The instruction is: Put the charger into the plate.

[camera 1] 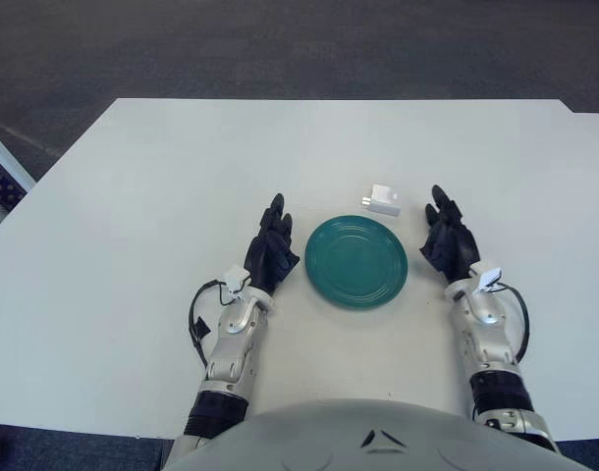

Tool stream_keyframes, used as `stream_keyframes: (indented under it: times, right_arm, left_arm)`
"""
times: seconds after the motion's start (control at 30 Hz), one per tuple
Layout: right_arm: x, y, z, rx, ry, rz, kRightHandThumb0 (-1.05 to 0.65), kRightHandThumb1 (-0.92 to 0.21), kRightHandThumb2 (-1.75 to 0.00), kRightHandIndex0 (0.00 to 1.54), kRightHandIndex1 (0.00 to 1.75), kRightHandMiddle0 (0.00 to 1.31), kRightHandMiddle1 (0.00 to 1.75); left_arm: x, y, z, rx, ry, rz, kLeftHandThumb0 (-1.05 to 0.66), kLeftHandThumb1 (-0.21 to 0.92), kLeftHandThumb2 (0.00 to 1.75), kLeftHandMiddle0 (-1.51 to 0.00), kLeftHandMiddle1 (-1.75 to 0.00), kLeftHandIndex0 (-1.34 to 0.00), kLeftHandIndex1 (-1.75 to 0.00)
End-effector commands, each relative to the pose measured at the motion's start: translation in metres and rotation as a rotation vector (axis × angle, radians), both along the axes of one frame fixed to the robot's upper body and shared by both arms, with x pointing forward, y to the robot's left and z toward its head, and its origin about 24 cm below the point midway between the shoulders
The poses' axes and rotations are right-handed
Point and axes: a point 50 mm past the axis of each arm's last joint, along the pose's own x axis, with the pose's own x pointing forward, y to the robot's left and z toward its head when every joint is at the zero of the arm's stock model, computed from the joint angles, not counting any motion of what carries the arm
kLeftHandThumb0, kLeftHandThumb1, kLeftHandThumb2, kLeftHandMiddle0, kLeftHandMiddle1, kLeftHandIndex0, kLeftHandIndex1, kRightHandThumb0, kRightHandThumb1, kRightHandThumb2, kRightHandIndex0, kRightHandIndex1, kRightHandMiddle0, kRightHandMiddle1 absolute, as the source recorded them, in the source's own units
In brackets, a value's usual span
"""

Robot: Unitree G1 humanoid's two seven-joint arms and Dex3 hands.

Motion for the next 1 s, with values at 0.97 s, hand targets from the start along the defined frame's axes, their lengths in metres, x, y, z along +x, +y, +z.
stream_keyframes:
  times: [0.97]
  right_arm:
    - [0.113, 0.064, 0.074, -1.060, -0.088, 0.182, -1.01, -0.92, -0.67, 0.05, 0.00, 0.00, 0.29]
  left_arm:
    - [0.006, -0.009, -0.003, 0.012, 0.038, 0.023, -1.04, 0.92, 1.31, 0.00, 0.00, 0.00, 0.00]
